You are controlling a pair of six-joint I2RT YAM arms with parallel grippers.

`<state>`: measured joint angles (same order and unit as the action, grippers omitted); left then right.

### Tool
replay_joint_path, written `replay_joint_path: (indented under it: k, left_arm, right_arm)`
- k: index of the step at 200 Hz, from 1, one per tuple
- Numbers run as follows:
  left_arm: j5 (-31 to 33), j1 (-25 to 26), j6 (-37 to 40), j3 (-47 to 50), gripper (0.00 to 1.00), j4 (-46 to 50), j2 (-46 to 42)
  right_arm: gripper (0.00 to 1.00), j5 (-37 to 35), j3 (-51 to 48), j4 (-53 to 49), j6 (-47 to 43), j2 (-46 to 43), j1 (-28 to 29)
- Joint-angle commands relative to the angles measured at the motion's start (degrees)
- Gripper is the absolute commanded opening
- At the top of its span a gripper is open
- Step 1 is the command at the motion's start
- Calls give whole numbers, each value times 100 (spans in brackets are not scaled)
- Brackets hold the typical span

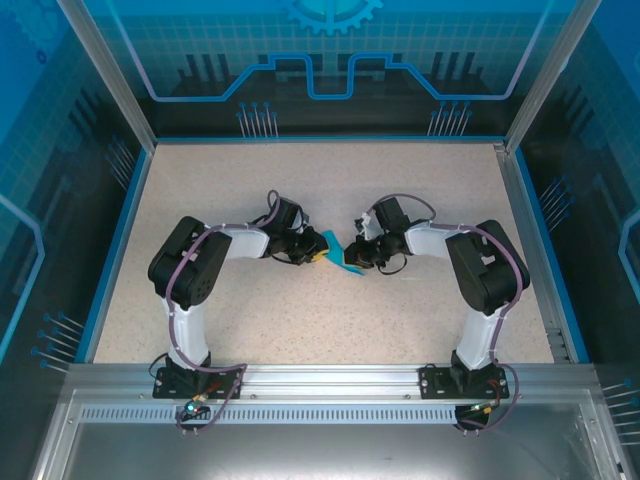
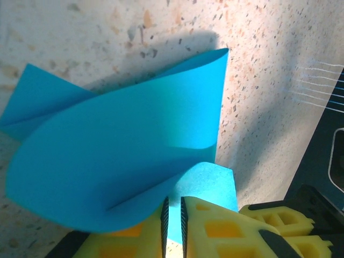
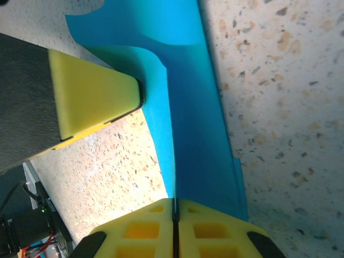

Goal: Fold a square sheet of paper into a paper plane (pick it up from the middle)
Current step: Fold the wing for the fifth time at the center of the table.

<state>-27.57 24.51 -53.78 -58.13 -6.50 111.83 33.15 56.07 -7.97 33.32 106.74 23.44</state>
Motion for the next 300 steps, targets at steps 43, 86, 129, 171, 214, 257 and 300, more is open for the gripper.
replay_joint_path:
  k: [43,86,129,171,214,257,300]
  left_arm:
    - [-434,16,167,-82,23,-159,-370]
    - [-620,51,131,47,24,-404,-408]
    - [-627,114,140,54,24,-521,-307]
    - [-619,184,139,69,22,-650,-153]
    - [-601,256,130,73,21,-753,-22]
    - [-497,273,136,117,19,-784,47]
    - [-442,270,138,180,18,-827,101]
  right_arm:
    - [6,298,-297,529,397,242,-279]
    - [6,504,-351,766,611,305,-324]
    - [5,712,-483,1103,843,321,-419]
    - [3,1149,-712,1711,1242,356,-523]
    - [2,1273,-767,1925,1528,373,-560]
    - [0,1238,-801,1957,1753,409,-613]
    - [0,1169,-774,1825,1904,510,-643]
